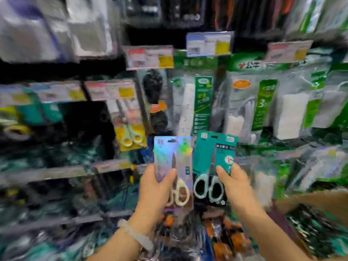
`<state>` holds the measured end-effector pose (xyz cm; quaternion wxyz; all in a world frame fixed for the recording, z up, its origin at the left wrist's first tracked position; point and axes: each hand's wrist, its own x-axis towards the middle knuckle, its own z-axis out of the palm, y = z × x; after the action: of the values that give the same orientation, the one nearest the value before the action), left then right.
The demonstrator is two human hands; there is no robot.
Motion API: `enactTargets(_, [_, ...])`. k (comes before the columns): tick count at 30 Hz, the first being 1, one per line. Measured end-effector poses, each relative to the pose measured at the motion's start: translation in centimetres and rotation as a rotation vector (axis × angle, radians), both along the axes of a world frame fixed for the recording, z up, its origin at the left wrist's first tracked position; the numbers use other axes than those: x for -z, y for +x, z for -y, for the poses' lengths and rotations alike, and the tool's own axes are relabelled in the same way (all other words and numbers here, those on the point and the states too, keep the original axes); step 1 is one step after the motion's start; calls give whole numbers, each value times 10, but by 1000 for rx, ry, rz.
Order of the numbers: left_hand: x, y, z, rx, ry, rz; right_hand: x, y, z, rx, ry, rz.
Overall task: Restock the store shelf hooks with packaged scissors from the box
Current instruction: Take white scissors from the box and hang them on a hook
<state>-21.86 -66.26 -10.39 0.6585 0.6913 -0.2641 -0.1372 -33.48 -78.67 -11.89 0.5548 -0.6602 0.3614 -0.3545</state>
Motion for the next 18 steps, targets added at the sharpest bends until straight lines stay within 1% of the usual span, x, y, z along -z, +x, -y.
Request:
enactTargets(3, [-21,50,-93,-137,-4,87,-28,69,-74,-179,-81,45])
enactTargets(6, [-36,91,-172,-235,-10,102,-53,122,-143,-359,-70,162])
enactTargets(8, [-49,115,-228,-329,-35,111,-68,156,-191,-465,-69,176])
enactTargets(10, [-58,137,-276,-441,-79,118,-80,189,-235,-529,-109,148])
enactTargets(14, [-68,171,-341,-579,-88,87,-94,242,-294,-619,-163,170])
enactTargets(18, [-71,215,-382,-602,-85,23,-108,288,-328,-707,-223,193])
